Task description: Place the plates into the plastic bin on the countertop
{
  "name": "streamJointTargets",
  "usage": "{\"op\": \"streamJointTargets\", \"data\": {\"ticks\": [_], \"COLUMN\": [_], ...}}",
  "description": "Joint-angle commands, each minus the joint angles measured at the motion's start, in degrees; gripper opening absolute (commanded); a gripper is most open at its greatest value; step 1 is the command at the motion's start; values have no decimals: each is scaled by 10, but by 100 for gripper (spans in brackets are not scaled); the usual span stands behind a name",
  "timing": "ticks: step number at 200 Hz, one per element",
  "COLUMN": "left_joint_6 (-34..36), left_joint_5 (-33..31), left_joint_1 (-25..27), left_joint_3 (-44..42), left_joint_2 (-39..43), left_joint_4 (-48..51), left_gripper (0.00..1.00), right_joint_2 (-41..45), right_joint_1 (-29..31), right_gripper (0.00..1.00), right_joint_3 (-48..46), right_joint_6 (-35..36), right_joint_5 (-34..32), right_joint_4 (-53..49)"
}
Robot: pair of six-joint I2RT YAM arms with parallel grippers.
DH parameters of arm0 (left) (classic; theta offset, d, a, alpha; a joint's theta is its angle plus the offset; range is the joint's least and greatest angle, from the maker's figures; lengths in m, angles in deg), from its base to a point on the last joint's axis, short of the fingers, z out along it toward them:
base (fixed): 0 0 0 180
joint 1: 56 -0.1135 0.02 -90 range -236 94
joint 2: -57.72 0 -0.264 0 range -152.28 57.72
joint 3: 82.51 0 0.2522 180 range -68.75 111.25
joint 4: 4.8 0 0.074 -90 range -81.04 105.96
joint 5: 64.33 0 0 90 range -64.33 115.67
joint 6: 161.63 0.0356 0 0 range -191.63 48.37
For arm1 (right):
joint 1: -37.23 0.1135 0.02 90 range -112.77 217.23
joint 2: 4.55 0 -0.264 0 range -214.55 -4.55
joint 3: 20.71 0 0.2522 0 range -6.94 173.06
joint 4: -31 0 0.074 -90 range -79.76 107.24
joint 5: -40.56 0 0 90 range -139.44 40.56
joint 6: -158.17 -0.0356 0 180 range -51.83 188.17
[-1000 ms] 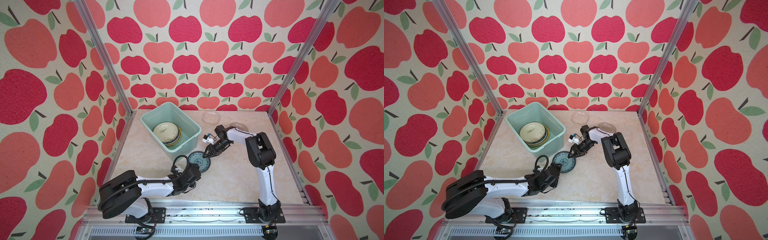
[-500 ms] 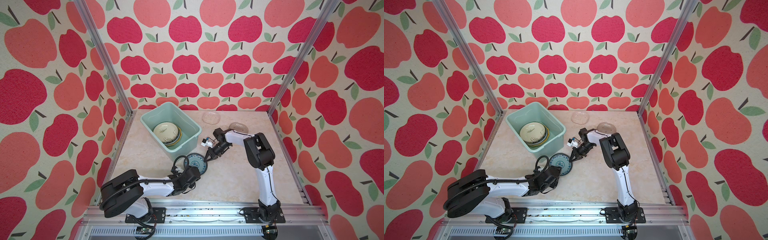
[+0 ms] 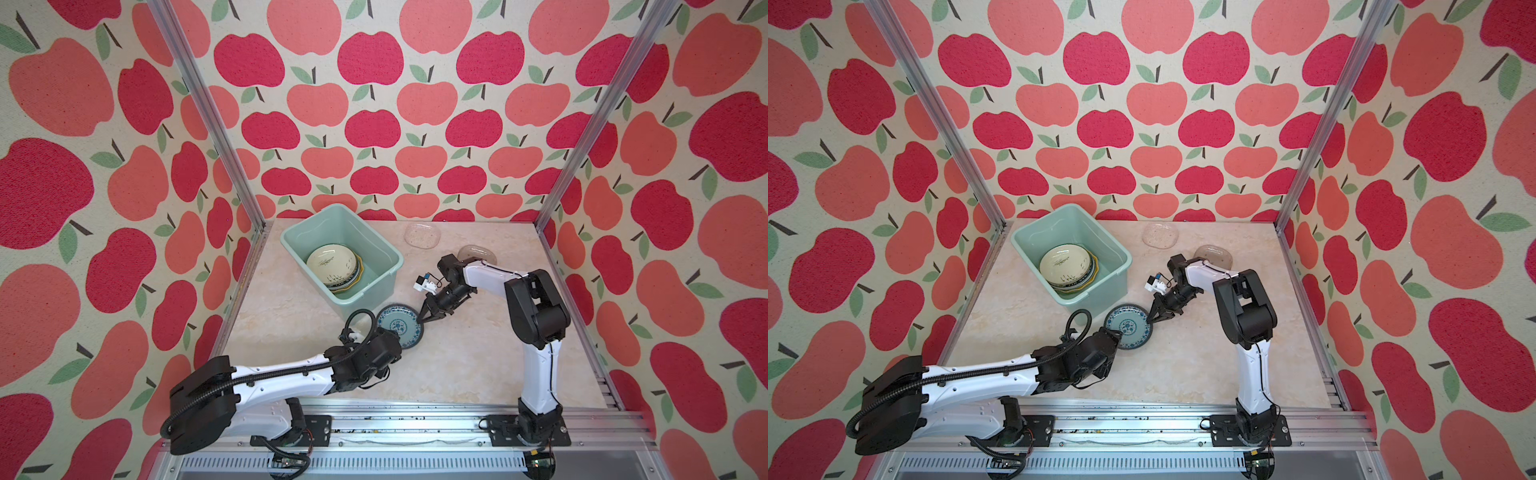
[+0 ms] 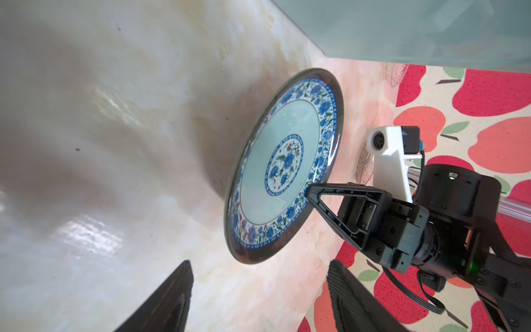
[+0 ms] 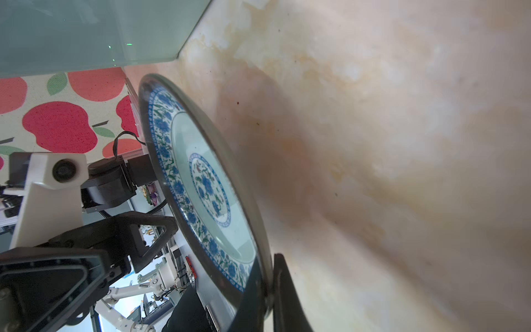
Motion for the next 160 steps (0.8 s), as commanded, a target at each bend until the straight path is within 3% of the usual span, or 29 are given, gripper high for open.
{"op": "streamJointTargets", "data": {"ticks": [1, 46, 78, 121, 160], "left_joint_6": [20, 101, 284, 519, 626], "left_joint_5": [-15, -62, -52, 77, 240], "left_joint_1": [11, 21, 1, -82, -198], "left_joint_3": [39, 127, 155, 219, 265], "left_joint_2": [32, 99, 148, 209, 214], "left_joint_4": [160, 303, 281, 313, 306], "left_gripper": [77, 77, 77, 77, 72], "right_joint_2": [57, 154, 219, 303, 348], "right_joint_1": [-16, -38, -42, -42, -31], "right_gripper": [0, 0, 0, 0, 0], "right_joint_3": [-30, -76, -63, -41, -25], "right_joint_6": [-37, -47, -52, -101, -137], "right_joint_5": [-20, -66, -67, -34, -28], "right_joint_4": [-15, -57, -83, -71, -61]}}
